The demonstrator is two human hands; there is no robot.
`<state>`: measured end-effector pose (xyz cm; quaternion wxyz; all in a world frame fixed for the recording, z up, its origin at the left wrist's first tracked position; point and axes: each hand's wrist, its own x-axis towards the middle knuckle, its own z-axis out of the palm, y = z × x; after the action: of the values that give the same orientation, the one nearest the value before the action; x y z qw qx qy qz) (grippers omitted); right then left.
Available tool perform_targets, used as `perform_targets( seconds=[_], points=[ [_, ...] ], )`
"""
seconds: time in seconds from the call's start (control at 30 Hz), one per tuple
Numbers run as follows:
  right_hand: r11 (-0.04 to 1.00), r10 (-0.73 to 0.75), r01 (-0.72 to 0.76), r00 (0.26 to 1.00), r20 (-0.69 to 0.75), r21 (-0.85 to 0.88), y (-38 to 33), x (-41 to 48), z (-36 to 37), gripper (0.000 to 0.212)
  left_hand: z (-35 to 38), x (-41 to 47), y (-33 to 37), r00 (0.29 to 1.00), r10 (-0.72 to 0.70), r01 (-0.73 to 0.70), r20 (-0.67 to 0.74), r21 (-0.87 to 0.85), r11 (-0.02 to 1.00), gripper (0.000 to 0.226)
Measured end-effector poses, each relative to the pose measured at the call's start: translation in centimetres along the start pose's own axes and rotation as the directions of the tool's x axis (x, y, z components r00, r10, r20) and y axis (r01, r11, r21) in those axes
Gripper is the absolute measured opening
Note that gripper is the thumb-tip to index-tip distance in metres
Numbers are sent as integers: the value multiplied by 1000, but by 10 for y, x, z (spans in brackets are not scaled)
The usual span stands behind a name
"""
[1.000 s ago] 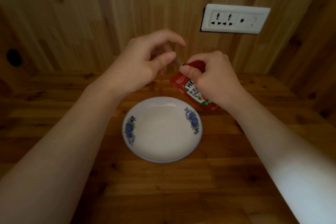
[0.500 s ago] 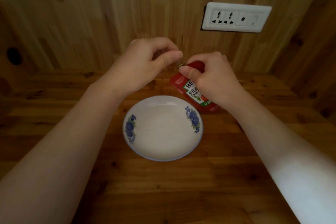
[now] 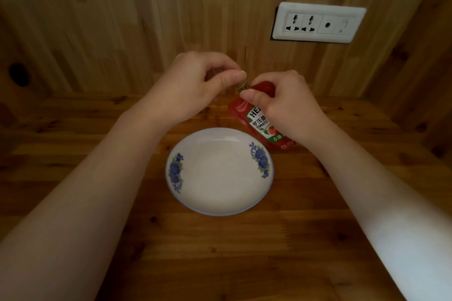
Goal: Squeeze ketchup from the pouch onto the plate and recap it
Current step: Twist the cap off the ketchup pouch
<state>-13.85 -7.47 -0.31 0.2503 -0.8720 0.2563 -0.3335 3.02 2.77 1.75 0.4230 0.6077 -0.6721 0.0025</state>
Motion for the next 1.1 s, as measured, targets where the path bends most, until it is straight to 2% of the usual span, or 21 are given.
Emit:
perform_targets(
  seconds=[0.13,0.27,0.37,0.5,0.67,0.93,1.0,1.1],
  points=[
    [1000,14,-14,1000,-7,8,0,0,-1,16,-3,0,2,999,30,-29,21,-80,996,34],
    [1000,11,-11,1000,5,6,-2,0,-1,21,0,1,3,1000,3,-3,4,-49,999,21],
    [1000,7,-7,1000,16,3,-2,-1,-1,16,1,1,1,999,-31,30,-16,-37,999,10],
    [1000,-2,2,999,40,-17,-2,-2,1,15,-1,-1,0,999,-33,32,10,58,998,20],
    [1000,3,-3,1000,14,-9,-1,-2,-1,16,-4,-1,3,998,29,-25,64,-59,998,33],
    [1000,-6,6,1000,22,-7,-2,-1,-1,16,1,1,0,1000,-14,14,26,-9,1000,11],
    [1000,-10,10,1000,23,-9,-1,-1,0,22,0,1,-1,999,2,-4,41,48,999,19],
    [1000,-14,14,1000,17,-13,0,-1,1,26,0,1,-1,998,9,-8,70,-15,1000,32]
  ],
)
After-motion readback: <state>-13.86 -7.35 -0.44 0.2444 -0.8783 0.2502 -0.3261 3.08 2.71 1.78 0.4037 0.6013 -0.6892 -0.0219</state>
